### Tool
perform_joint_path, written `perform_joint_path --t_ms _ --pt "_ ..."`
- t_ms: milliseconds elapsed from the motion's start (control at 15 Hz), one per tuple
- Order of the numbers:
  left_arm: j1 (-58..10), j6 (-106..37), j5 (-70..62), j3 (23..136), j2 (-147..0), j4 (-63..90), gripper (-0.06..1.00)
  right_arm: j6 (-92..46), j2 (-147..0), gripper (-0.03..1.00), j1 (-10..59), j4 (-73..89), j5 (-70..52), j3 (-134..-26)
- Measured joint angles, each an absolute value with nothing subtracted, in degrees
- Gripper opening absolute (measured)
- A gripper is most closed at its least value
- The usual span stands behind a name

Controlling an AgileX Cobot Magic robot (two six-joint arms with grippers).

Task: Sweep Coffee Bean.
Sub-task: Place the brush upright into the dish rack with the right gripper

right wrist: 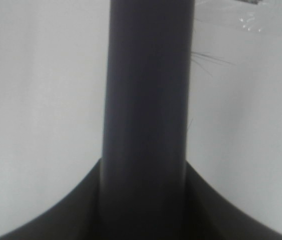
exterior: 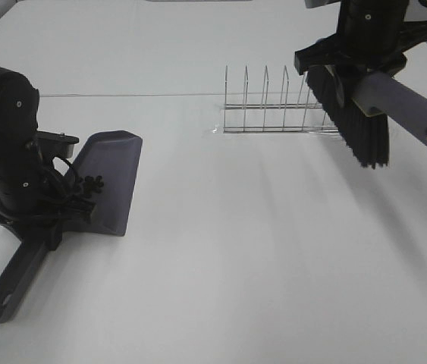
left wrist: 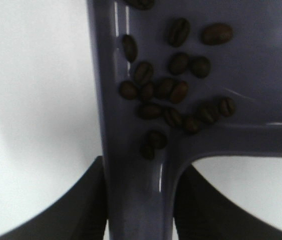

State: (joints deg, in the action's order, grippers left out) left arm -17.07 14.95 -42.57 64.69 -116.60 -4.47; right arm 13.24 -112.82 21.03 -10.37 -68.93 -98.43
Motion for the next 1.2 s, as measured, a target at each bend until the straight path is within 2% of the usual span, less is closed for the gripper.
perform_joint_path --t_ms 267,533,867,1200 --pt "-17.07 15.01 -42.11 64.69 -116.60 -4.47 0.36 13.24 -109.15 0.35 20.05 -10.94 -67.21 -88.75" --pt "-17.07 15.01 -42.00 64.69 -116.60 -4.41 0.36 14.32 -109.15 0.35 19.71 -11.12 -59.47 -82.68" --pt "-17.07 15.01 -42.00 64.69 -116.60 -4.35 0.36 14.84 -109.26 0.35 14.55 -7.91 -51.97 -81.47" --pt "-17.07 15.01 -41.88 64.69 -116.60 -4.35 0.36 15.64 -115.22 0.35 14.50 -10.08 -51.62 -81.65"
